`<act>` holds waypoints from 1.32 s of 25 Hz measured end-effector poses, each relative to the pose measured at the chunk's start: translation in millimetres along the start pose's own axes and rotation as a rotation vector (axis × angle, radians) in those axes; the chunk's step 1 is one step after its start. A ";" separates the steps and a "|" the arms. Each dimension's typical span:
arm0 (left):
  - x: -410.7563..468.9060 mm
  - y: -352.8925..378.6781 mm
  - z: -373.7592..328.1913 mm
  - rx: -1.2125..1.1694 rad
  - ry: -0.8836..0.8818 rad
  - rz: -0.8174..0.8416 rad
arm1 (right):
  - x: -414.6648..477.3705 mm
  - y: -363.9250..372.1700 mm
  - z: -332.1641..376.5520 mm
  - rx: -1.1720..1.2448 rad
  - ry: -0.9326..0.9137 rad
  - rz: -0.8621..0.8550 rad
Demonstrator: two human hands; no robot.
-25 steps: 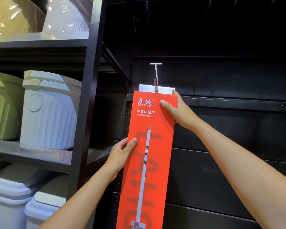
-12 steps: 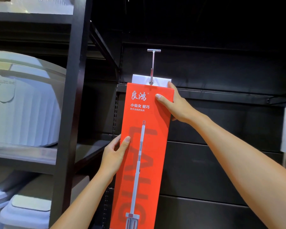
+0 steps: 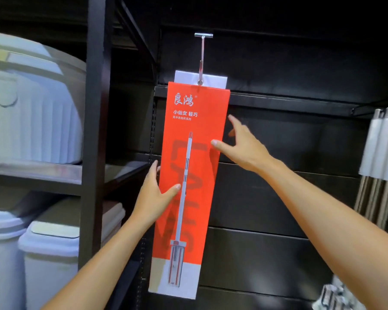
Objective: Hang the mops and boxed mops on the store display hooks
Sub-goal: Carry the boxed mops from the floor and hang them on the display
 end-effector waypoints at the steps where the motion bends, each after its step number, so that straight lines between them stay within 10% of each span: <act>1: -11.3 0.2 -3.6 0.072 0.046 -0.001 | -18.6 -0.6 -9.5 -0.010 0.020 0.024; 11: -208.0 79.7 5.3 0.605 0.498 0.216 | -285.3 -47.1 -152.9 -0.128 0.298 0.261; 33: -831.9 381.9 -259.6 0.094 0.909 1.396 | -811.1 -569.5 -338.4 -0.627 1.253 0.135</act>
Point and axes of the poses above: each hand's wrist, its own x-axis towards the middle knuckle, its own y-axis out of the palm, z = x × y, the point moved 2 cm from there along x, towards the middle knuckle, and after that the axes turned 15 degrees about -z, right-handed, at the moved point
